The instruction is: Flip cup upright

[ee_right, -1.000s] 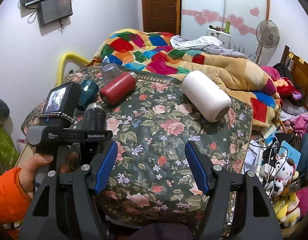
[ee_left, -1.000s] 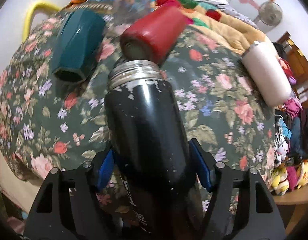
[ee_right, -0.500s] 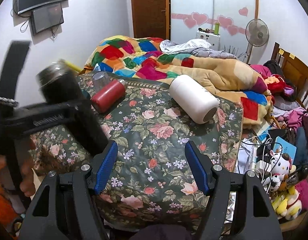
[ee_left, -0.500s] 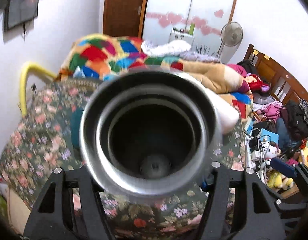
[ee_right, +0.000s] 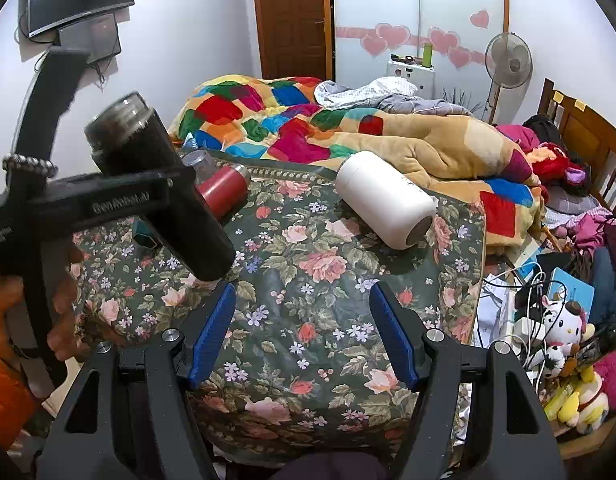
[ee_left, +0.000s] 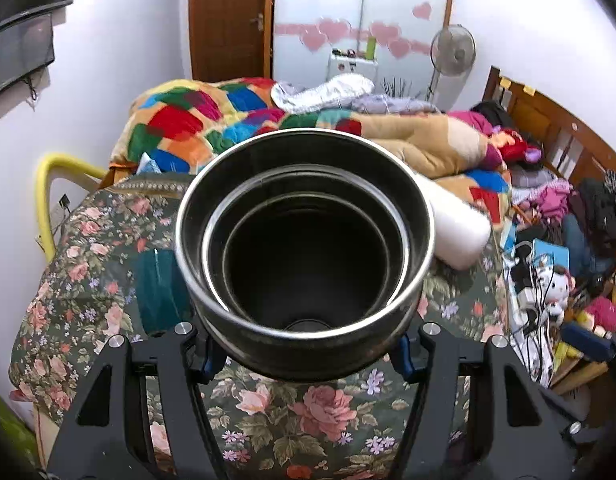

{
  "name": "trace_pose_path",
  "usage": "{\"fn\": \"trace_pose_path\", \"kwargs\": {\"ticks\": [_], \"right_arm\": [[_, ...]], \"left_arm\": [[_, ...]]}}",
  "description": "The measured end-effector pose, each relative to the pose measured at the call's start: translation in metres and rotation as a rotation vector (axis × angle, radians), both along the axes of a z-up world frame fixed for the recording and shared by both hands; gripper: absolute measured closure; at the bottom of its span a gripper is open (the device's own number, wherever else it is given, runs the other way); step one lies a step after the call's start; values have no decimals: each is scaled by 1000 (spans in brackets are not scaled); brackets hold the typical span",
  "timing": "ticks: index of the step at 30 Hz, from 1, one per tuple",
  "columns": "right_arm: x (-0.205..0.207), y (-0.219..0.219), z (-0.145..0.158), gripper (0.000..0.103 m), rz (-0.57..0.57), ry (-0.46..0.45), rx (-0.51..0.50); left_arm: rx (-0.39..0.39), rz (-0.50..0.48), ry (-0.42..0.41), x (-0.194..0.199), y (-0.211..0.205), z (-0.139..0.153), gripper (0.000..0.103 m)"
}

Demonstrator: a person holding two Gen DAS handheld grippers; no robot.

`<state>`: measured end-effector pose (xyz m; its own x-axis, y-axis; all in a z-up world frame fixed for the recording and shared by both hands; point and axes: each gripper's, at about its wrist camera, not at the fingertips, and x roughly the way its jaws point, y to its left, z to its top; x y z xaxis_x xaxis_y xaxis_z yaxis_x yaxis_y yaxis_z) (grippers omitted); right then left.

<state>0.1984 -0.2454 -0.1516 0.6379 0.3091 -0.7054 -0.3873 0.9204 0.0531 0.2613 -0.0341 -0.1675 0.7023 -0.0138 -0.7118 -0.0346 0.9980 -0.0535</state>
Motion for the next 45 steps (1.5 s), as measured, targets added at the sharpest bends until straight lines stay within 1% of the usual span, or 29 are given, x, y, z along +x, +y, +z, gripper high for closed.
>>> {"fn": "trace_pose_path", "kwargs": {"ticks": [5, 6, 10, 14, 18, 20, 23, 25, 27, 31, 34, 38, 40, 42, 44, 45], "right_arm": [[3, 1, -2, 37, -5, 13, 4], [3, 1, -2, 37, -5, 13, 5], [3, 1, -2, 37, -4, 14, 7], [0, 3, 1, 37, -7, 9, 10], [-7, 3, 11, 37, -11, -13, 19], [-14, 2, 21, 37, -13, -36, 29], [-25, 0, 40, 37, -15, -83, 49], [-32, 0, 52, 37, -17, -117, 65], [-45, -2, 72, 37, -24, -174, 91], [-73, -6, 105, 37, -32, -281, 155], [-98, -8, 132, 37, -40, -377, 208], [-128, -7, 154, 37, -60, -493, 243], [-136, -7, 160, 36, -67, -527, 254], [-146, -5, 163, 32, -70, -555, 263], [-155, -2, 164, 24, -86, -583, 260], [-156, -2, 163, 22, -90, -590, 257]], "left_arm": [[7, -13, 60, 0, -5, -20, 39], [13, -16, 51, -1, -6, -20, 39], [47, -40, 55, -4, -14, -21, 39], [62, -50, 66, -7, -16, -17, 39], [46, -73, 38, -24, -11, 2, 36], [43, -87, -5, -39, -9, 19, 35], [57, -93, -98, -70, -4, 51, 33], [59, -91, -167, -91, 0, 74, 28], [55, -83, -252, -116, 7, 99, 23], [49, -63, -399, -162, 18, 141, 23], [39, -61, -484, -192, 24, 162, 22], [39, -42, -586, -231, 28, 180, 20], [38, -35, -625, -246, 27, 185, 11], [49, -23, -665, -260, 25, 187, 7], [60, -16, -682, -269, 23, 186, 3], [66, -14, -688, -273, 22, 186, 0]]}}
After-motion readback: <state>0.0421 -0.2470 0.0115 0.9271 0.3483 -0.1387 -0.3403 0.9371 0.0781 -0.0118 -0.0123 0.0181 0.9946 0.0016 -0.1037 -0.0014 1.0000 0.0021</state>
